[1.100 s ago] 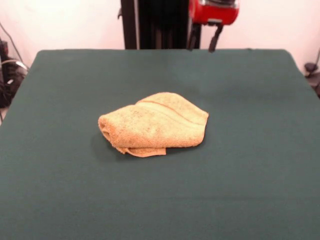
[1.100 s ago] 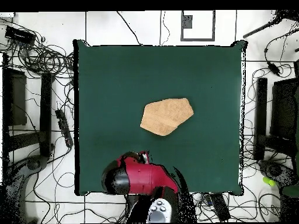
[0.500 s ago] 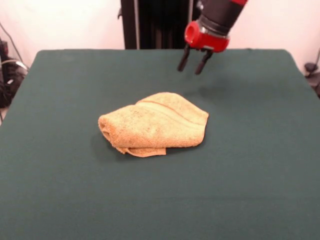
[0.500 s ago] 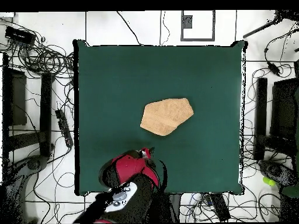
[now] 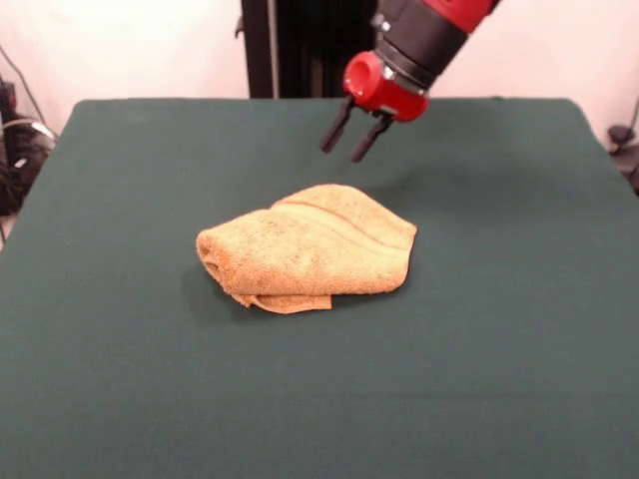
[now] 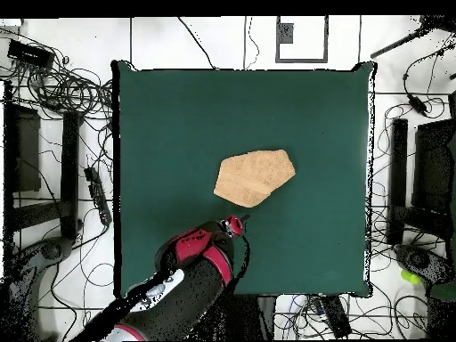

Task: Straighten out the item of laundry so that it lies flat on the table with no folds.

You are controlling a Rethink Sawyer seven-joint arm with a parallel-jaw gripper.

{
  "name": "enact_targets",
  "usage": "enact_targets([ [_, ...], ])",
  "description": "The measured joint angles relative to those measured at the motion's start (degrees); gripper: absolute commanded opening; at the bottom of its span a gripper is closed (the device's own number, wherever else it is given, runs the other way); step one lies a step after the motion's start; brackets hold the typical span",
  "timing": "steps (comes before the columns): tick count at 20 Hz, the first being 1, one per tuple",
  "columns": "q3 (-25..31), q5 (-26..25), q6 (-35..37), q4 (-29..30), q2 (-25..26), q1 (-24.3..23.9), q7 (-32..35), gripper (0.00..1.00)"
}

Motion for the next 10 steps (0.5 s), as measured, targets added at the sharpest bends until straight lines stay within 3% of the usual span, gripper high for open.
enact_targets([
  [10,-5.9,1.3,-3.1,-5.3,5.5,2.1,0.0,1.00],
])
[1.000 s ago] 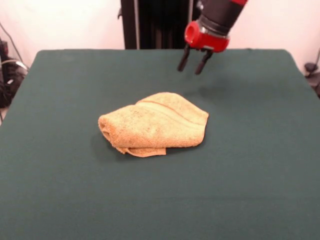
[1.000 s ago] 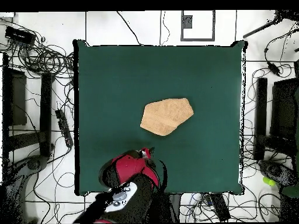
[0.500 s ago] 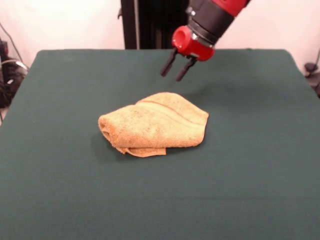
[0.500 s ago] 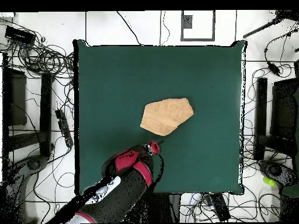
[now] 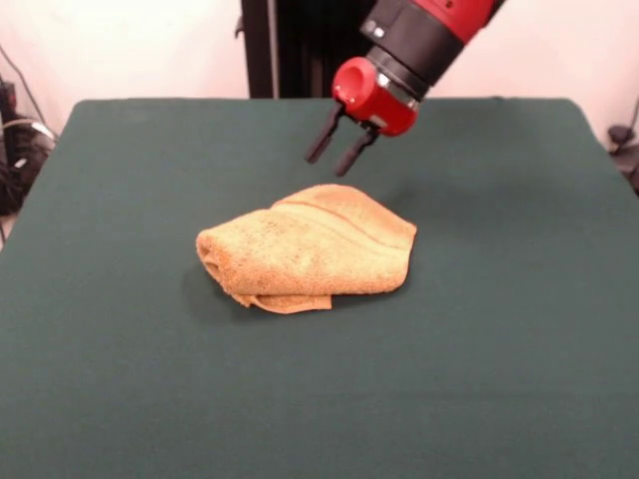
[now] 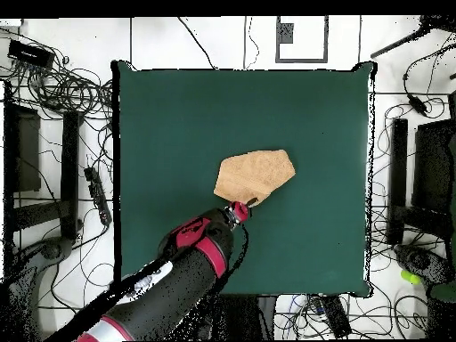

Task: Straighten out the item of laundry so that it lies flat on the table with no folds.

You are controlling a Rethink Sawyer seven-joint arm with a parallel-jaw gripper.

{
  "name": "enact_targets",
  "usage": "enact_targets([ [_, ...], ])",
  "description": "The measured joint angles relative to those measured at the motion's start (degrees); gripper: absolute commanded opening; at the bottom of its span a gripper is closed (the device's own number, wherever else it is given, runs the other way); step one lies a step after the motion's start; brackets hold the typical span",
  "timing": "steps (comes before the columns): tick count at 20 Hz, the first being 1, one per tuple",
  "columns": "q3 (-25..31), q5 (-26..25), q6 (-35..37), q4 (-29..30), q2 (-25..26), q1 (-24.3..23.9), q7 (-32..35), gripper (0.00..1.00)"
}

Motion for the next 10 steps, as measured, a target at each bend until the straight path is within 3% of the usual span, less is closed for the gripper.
enact_targets([
  [10,-4.5,3.6,-7.2,-4.5,6.2,2.0,0.0,1.00],
])
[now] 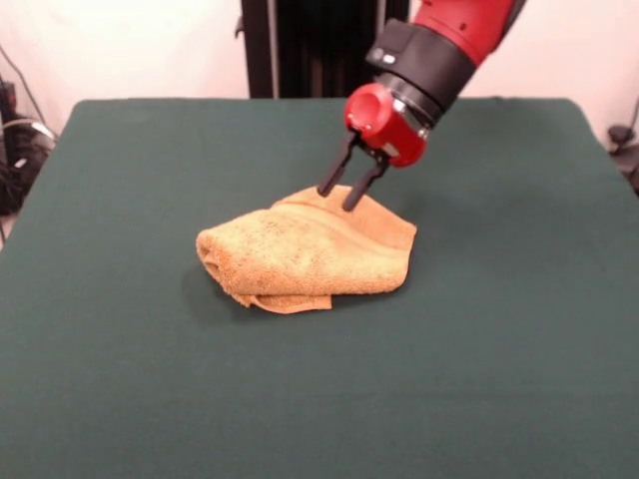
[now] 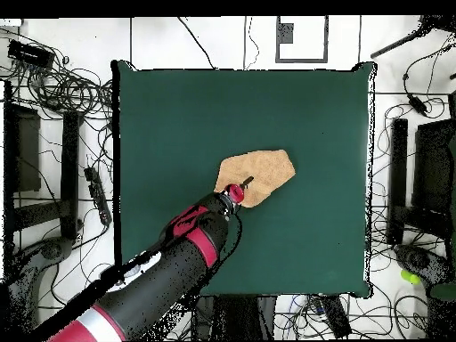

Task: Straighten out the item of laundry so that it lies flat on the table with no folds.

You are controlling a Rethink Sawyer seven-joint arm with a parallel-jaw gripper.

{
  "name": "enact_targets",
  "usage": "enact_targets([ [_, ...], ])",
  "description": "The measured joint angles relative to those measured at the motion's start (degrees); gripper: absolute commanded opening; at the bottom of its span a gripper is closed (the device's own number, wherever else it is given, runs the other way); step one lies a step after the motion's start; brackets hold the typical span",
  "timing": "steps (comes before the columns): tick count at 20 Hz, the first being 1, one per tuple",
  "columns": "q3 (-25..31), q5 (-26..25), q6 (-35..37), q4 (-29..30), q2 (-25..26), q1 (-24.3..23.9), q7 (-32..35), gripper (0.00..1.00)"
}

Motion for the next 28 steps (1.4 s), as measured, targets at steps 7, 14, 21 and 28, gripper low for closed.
enact_targets([
  [7,-1.1,2.3,-1.9,-1.4,1.9,0.5,0.0,1.00],
  [14,3.1,2.5,-1.3,-1.4,-2.4,-4.0,0.0,1.00],
  [21,6.3,3.5,-0.1,-1.4,-5.3,-7.4,0.0,1.00],
  [28,7.8,5.8,-0.1,-1.6,-5.3,-7.6,0.0,1.00],
])
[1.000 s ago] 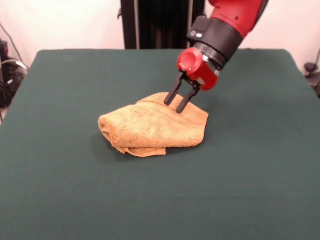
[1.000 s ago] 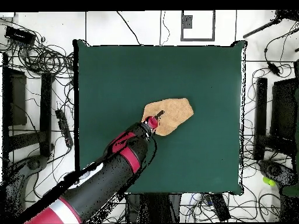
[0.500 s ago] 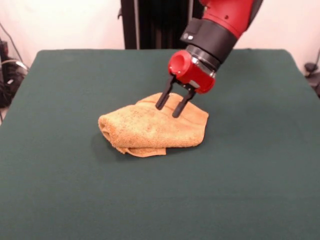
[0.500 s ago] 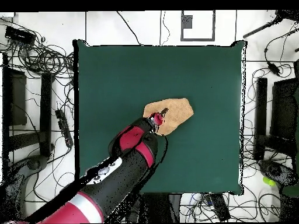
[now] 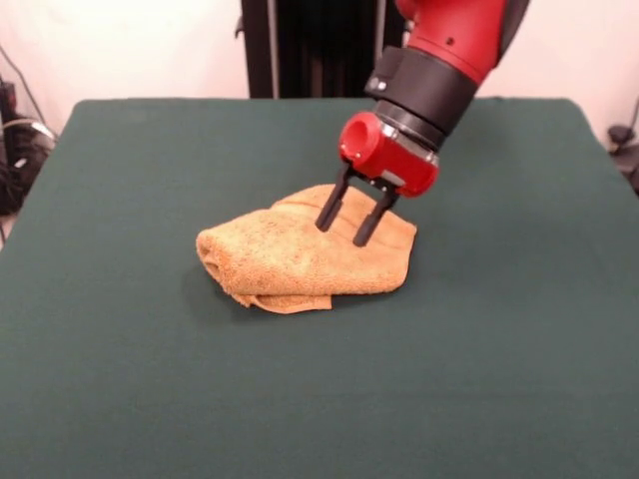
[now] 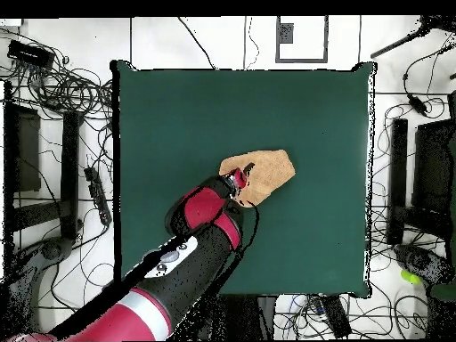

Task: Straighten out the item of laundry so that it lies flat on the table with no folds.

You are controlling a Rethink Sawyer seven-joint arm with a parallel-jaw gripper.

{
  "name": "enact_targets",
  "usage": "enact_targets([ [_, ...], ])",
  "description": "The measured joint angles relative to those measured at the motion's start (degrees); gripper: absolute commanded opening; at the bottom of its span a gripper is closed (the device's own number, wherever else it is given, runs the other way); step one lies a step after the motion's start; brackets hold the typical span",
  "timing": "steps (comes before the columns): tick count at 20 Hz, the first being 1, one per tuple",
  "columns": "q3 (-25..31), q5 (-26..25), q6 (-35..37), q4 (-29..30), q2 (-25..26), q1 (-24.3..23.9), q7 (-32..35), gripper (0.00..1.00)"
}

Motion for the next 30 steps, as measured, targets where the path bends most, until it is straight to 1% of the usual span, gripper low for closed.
enact_targets([
  [5,0.3,3.4,1.2,-0.7,0.8,0.9,0.0,1.00],
  [8,0.0,6.0,2.9,-1.6,2.0,2.5,0.0,1.00],
  [9,-0.4,8.0,4.6,-2.5,3.2,4.0,0.0,1.00],
  [15,-1.8,12.4,8.8,-5.4,6.8,7.7,0.0,1.00],
  [19,-4.7,15.2,11.3,-7.4,9.5,9.7,0.0,1.00],
  [24,-8.1,17.7,14.0,-9.7,12.6,11.0,0.0,1.00],
  [30,-11.6,18.8,14.3,-11.6,15.9,12.4,0.0,1.00],
])
